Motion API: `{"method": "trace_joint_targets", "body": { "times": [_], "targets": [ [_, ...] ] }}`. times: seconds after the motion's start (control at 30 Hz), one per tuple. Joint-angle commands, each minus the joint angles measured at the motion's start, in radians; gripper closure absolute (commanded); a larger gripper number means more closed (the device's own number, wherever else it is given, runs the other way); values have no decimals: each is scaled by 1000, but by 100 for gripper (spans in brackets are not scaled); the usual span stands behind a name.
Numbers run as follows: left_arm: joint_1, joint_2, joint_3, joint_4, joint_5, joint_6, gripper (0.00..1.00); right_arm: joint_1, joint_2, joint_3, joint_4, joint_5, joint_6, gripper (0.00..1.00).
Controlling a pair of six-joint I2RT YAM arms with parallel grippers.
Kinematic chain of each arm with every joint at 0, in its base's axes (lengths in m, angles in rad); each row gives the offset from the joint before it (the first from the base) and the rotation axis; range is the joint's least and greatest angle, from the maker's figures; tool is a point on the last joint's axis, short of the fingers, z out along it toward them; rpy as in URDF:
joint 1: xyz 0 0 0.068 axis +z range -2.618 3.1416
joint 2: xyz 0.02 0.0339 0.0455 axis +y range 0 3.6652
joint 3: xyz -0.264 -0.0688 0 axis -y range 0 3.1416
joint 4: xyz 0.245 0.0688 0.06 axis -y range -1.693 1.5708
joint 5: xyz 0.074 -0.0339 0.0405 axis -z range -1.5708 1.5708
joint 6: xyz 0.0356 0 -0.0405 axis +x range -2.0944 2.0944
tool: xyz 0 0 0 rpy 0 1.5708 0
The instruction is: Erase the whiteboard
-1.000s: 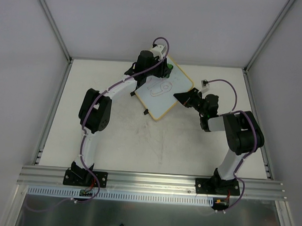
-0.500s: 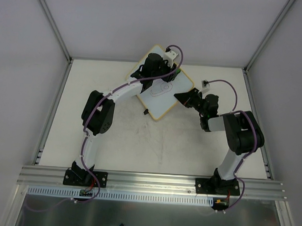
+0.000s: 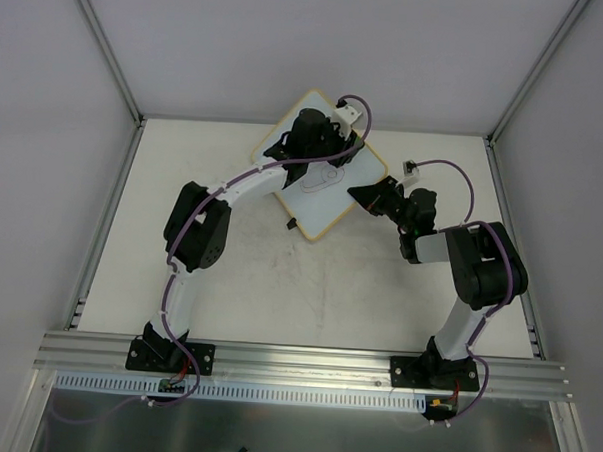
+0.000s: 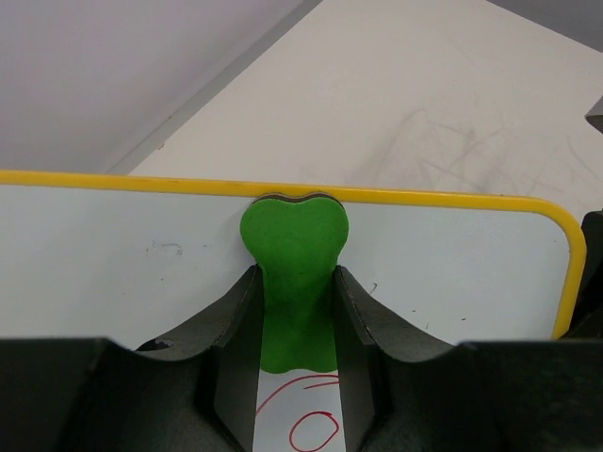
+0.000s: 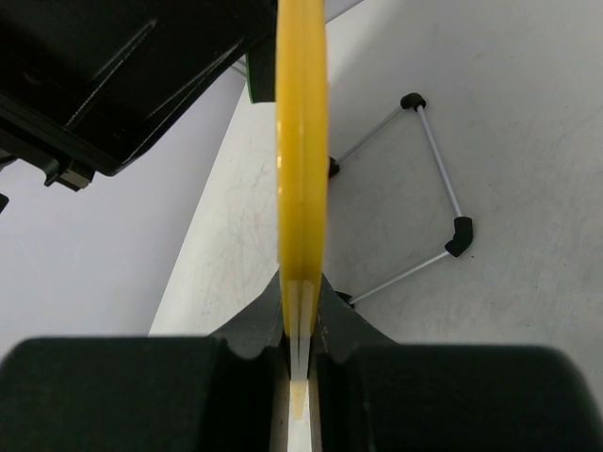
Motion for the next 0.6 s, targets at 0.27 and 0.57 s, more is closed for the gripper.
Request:
{"method": "trace_joint_targets", "body": {
  "times": [0.27,0.57],
  "targets": [
    [-56,-61,-85,-32,119,14,100,32,-15,3,65,-80,-79,100],
    [-59,-128,-200,26,144,11,100,32,-15,-2,68,-78,-76,100]
  ]
}}
